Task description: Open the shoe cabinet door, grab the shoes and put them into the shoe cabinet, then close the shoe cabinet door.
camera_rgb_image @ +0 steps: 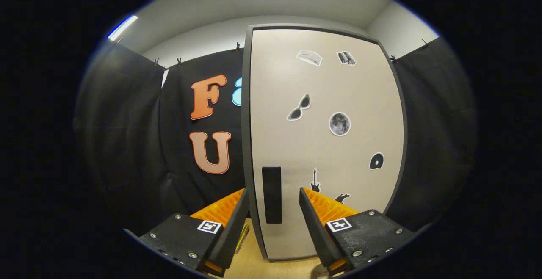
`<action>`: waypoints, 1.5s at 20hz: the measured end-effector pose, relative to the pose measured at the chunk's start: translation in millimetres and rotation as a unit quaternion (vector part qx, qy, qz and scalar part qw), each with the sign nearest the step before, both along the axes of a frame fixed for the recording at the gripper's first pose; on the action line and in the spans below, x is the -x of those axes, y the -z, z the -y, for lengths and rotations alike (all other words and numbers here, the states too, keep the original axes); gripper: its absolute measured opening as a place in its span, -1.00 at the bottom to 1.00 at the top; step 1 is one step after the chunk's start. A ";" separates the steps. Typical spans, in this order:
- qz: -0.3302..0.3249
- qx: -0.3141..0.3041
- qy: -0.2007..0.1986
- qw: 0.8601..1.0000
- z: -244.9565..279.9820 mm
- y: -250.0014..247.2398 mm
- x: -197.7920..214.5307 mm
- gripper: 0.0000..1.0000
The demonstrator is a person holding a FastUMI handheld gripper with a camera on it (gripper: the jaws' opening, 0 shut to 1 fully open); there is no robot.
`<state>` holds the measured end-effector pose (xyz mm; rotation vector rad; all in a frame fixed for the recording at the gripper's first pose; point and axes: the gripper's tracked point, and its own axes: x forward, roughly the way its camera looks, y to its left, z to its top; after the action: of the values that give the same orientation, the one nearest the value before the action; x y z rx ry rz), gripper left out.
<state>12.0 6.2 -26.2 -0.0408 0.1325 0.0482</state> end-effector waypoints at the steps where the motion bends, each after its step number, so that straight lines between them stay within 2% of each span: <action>1: -0.003 0.001 -0.001 1.000 -0.1 0.8 -0.2 0.50; 4: -0.011 0.005 0.002 1.000 1.7 4.1 -1.3 0.37; 9: -0.033 -0.001 -0.003 0.999 -1.7 11.5 2.8 0.31; 14: -0.032 0.011 -0.006 0.999 0.1 11.6 -1.3 -0.23; 20: -0.038 0.001 -0.011 0.999 -3.9 13.0 1.4 -0.35; 30: -0.036 0.004 -0.040 0.999 -4.7 11.4 10.1 -0.43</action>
<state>2.0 10.9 -37.6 -0.0520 0.2028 0.1288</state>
